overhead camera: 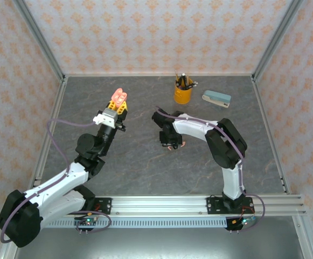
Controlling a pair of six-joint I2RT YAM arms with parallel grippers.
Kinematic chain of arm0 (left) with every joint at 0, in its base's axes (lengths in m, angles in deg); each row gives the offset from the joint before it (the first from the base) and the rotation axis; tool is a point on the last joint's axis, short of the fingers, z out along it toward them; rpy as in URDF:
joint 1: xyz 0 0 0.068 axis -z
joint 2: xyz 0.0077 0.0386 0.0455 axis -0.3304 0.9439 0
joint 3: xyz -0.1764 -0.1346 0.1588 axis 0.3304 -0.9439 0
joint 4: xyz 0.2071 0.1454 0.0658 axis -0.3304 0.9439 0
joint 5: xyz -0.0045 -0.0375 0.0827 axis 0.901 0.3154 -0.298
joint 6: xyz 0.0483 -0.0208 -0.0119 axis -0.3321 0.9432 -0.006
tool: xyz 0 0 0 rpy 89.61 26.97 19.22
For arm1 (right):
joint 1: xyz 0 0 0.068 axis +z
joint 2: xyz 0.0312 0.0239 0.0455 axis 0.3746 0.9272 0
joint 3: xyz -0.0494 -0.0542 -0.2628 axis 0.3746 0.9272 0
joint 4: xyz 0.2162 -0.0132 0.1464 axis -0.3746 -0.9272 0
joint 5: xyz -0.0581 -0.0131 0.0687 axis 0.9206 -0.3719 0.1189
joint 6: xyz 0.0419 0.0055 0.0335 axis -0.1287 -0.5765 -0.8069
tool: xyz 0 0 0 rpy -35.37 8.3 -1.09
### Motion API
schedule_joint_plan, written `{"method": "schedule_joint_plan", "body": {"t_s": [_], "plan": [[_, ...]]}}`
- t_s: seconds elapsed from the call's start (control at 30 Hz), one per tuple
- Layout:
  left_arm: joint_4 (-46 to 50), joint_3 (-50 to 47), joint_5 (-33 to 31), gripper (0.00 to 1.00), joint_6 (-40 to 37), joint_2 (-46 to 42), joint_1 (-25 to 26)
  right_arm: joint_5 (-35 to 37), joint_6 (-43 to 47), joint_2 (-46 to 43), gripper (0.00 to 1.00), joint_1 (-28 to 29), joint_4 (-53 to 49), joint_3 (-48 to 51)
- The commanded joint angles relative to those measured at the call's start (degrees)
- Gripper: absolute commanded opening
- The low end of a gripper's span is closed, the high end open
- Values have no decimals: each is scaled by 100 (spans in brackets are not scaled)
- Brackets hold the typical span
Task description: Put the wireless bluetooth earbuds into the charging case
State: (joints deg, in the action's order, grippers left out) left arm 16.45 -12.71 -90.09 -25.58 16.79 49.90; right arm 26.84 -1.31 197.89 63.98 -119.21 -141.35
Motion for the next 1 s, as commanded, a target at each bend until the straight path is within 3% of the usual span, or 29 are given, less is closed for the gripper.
{"method": "schedule_joint_plan", "body": {"t_s": [0.0, 0.57, 0.97], "plan": [[-105, -49, 63, 0, 61, -50, -40, 91, 107, 58, 23, 39, -30, -33], [166, -14, 227, 0, 43, -69, -43, 361, 116, -1900, 23, 30, 554, -36], [264, 64, 654, 0, -18, 16, -44, 501, 351, -3210, 24, 30, 2108, -296]]}}
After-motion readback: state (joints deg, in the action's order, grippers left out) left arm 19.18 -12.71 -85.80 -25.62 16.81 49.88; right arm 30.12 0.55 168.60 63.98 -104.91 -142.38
